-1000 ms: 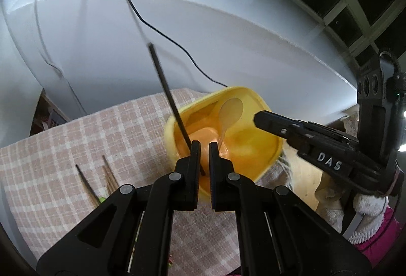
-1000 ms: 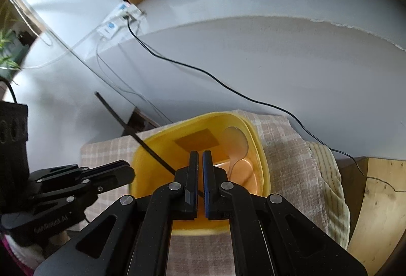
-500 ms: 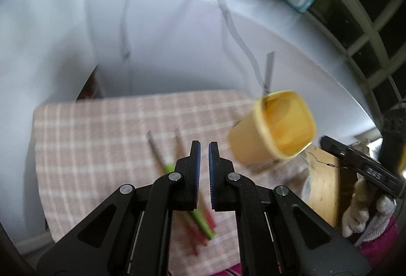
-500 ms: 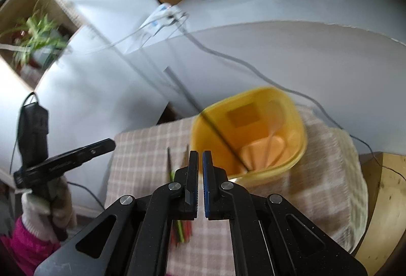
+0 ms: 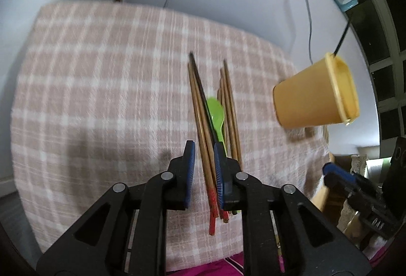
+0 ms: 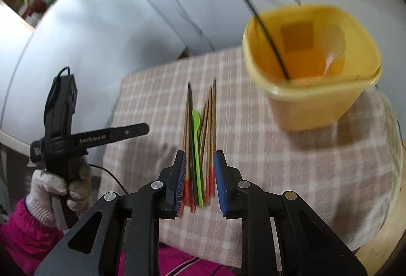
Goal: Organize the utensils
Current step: 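Move both tools back down to the remaining utensils on the cloth, then close the left tool on a red-tipped wooden chopstick, then close the right tool on the green plastic spoon handle, then lift the wooden chopstick with the left tool while the right tool lifts the green spoon toward the container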
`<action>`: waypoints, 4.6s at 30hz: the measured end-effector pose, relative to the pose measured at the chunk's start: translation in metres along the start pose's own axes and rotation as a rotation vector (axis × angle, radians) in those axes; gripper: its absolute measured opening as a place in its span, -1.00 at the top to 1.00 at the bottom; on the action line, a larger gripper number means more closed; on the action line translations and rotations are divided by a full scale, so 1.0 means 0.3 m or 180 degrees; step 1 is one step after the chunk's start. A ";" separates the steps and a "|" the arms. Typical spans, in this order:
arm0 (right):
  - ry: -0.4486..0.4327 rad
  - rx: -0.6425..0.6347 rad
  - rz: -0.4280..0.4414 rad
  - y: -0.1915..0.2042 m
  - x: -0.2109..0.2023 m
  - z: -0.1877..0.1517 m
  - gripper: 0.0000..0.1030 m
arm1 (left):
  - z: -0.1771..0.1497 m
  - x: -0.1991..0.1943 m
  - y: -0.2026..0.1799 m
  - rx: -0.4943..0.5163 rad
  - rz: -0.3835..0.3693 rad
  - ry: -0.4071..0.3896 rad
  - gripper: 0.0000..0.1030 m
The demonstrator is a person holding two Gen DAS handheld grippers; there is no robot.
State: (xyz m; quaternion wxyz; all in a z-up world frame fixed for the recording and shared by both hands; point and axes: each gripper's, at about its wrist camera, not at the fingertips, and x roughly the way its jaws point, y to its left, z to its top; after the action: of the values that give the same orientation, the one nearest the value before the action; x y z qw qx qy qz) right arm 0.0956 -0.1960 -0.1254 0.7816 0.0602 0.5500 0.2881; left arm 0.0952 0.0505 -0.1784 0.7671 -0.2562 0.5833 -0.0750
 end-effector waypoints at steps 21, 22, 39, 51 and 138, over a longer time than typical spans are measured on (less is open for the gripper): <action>0.0486 -0.0311 -0.0147 0.077 0.246 -0.034 0.60 | 0.040 0.261 -0.003 -0.0077 0.0149 0.0158 0.74; 0.0494 -0.0315 -0.0147 0.078 0.249 -0.032 0.60 | 0.041 0.267 -0.003 -0.0075 0.0151 0.0159 0.74; 0.0558 -0.0414 -0.0242 0.087 0.312 0.046 0.60 | 0.074 0.292 0.011 -0.0064 0.0272 0.0143 0.85; 0.0671 -0.0491 -0.0335 0.115 0.441 0.167 0.60 | 0.073 0.224 0.100 -0.0046 0.0390 0.0081 0.85; 0.0302 -0.0590 -0.0069 0.136 0.326 0.245 0.98 | 0.157 -0.110 0.189 -0.0051 0.0380 -0.0389 0.93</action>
State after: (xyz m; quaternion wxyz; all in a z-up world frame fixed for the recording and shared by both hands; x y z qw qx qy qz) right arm 0.1680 -0.0952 -0.1608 0.7600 -0.0320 0.5580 0.3318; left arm 0.1185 0.1273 -0.1686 0.8023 -0.2313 0.5502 -0.0087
